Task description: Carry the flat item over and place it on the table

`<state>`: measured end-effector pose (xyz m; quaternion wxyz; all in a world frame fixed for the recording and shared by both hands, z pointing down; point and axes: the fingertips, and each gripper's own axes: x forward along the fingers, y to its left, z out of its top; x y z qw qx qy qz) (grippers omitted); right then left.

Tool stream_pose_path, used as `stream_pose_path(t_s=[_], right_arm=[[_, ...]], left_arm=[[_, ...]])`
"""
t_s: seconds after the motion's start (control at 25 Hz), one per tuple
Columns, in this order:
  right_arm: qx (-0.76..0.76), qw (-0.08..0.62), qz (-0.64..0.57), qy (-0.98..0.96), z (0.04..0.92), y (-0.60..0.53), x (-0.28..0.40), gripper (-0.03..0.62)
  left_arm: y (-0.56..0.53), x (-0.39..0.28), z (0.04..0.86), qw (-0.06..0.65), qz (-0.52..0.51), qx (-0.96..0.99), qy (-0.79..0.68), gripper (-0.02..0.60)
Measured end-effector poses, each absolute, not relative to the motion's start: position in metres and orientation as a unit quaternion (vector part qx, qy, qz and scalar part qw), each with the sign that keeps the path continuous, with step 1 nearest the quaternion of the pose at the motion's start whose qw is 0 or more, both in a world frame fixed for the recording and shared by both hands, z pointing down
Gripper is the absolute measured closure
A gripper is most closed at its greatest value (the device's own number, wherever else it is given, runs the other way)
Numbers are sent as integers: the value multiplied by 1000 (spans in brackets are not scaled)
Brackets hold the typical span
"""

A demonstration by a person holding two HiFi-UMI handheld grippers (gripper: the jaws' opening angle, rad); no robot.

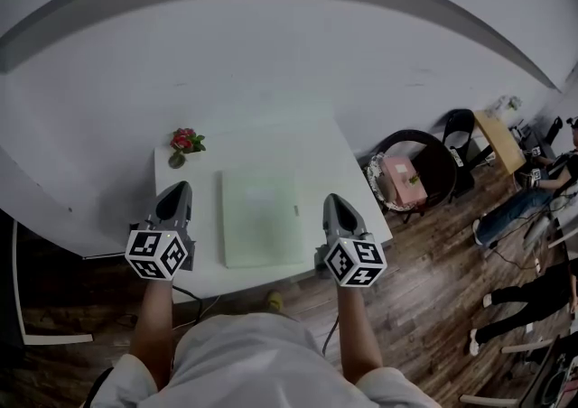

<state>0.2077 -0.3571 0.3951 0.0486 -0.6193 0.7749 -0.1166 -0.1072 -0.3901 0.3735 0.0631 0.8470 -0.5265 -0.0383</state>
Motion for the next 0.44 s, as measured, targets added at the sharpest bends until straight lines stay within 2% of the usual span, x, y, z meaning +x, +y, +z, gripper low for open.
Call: stream_pose_path(t_s=[0.44], right_arm=[[-626,48,-111,770,392,-361,210,591]], left_arm=[[-394,-110,369,47,-37,847,-528,574]])
